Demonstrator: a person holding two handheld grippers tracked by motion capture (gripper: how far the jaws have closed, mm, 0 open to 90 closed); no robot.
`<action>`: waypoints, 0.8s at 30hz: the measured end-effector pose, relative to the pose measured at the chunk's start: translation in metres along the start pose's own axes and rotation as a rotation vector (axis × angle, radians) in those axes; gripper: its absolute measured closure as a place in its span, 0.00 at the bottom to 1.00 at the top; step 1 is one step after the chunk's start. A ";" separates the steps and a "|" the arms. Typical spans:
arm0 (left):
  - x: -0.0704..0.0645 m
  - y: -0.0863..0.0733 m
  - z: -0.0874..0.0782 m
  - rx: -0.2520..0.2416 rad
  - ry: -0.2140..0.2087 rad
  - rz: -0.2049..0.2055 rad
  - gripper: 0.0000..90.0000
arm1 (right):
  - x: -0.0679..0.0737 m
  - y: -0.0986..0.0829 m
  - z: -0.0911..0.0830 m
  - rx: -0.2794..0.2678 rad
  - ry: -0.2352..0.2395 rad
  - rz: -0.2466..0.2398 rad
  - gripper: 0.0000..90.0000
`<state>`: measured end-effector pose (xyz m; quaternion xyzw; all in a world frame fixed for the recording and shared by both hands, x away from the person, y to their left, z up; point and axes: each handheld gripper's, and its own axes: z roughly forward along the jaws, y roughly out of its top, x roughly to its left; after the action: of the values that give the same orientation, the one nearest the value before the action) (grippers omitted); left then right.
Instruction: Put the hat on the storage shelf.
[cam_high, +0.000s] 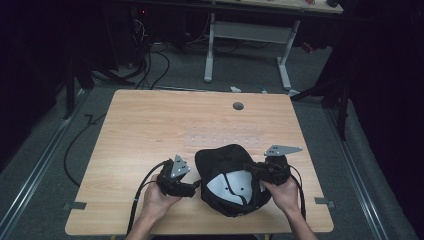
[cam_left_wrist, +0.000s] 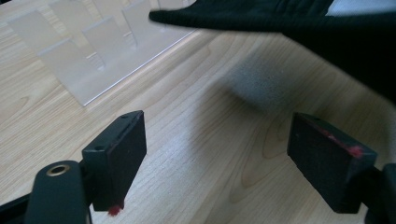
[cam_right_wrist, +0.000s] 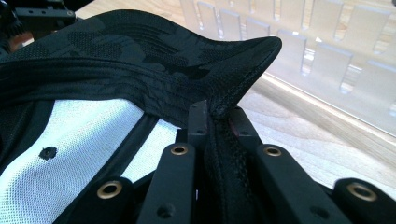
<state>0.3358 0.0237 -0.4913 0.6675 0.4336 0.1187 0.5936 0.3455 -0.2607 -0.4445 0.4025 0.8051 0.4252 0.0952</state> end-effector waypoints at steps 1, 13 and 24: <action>0.000 0.000 0.000 0.001 -0.004 0.003 0.22 | 0.001 0.000 0.001 0.006 0.001 -0.001 0.92; -0.009 -0.001 -0.003 -0.014 -0.026 0.074 0.24 | 0.005 0.001 0.009 0.071 0.018 -0.031 0.92; -0.016 -0.004 -0.004 -0.016 -0.052 0.165 0.28 | 0.002 0.003 0.010 0.132 0.059 -0.018 0.92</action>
<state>0.3221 0.0152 -0.4878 0.6991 0.3606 0.1532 0.5982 0.3506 -0.2523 -0.4481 0.3880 0.8374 0.3820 0.0486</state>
